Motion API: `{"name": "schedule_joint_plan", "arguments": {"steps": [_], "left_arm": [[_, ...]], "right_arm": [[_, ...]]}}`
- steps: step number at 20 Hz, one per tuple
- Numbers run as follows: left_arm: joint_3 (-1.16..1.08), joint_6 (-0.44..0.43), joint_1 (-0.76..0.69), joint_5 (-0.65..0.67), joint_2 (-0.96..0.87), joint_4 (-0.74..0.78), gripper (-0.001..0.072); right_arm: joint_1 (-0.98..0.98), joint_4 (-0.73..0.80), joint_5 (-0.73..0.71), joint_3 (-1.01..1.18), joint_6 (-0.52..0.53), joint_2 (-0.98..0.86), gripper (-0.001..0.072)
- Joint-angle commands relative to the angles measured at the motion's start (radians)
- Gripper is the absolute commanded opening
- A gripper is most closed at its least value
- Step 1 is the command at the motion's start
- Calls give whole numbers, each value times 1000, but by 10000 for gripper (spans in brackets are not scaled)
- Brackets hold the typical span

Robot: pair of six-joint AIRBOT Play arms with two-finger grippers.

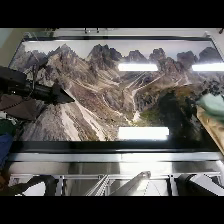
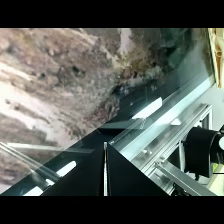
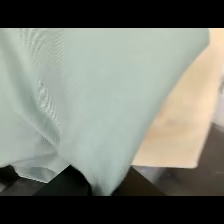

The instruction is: Fold the shirts.

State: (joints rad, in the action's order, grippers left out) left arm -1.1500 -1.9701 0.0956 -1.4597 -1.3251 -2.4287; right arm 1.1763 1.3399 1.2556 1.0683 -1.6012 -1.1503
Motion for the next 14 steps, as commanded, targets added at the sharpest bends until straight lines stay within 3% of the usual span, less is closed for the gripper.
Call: {"name": "schedule_joint_plan", "arguments": {"steps": [1,4,5,6,7,10,13,14], "left_arm": [[-1,0,-23,4,-18,2,21],[-1,0,-23,0,-50,1,21],[-1,0,-23,-3,-59,0,21],[-1,0,-23,-6,-66,0,21],[-1,0,-23,-6,-71,-1,21],[-3,0,-22,-11,-74,-2,21],[-59,0,-22,-54,-74,0,21],[-84,0,-22,-54,-74,0,21]], "right_arm": [[110,121,-53,-162,0,25,18],[107,105,-42,-190,0,27,29],[107,87,-19,-188,0,30,156],[107,66,11,-184,0,30,505],[107,42,41,-181,0,31,678],[106,-56,172,-174,-23,34,660],[82,-249,326,-171,-21,34,562],[35,-308,358,-172,-14,36,561]]}}
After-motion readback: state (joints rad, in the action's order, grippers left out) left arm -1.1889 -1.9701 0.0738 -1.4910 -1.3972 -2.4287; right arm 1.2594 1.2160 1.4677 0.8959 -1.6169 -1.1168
